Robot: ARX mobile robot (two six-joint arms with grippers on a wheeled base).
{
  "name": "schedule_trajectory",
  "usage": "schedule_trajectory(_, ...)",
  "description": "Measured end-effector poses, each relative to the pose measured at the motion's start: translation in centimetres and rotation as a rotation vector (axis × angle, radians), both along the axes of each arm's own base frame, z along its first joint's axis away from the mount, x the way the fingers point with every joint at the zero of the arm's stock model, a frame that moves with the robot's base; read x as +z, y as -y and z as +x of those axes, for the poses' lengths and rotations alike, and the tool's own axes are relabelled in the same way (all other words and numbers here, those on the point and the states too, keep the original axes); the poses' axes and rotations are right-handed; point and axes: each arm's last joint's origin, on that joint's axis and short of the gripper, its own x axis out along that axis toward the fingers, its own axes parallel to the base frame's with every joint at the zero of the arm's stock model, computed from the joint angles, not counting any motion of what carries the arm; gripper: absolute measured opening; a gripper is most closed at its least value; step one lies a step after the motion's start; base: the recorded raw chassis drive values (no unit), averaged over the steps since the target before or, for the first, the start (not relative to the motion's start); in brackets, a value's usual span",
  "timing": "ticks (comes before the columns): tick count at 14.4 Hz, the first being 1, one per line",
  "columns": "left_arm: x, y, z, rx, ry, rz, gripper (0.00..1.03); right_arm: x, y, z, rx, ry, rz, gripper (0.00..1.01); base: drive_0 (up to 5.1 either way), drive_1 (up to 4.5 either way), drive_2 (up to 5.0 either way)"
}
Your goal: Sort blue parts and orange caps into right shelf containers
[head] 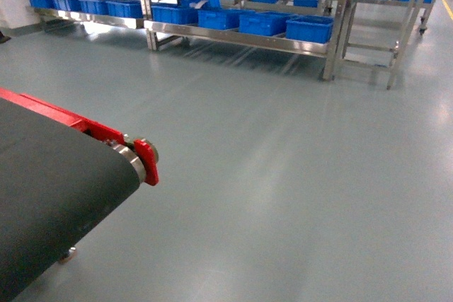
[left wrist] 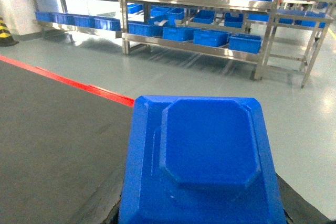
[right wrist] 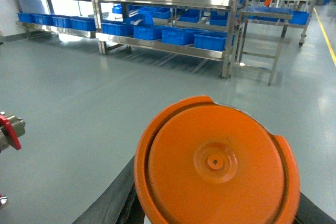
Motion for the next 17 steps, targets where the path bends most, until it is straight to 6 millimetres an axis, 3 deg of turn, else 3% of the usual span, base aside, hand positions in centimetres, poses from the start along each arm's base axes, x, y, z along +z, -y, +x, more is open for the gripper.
schedule_trajectory(17, 0.0, 0.0, 0.0, 0.0, 0.0, 0.0, 0.43, 0.0, 0.0, 0.0, 0.0, 0.0, 0.0, 0.45, -1.6, -1.63, -1.6)
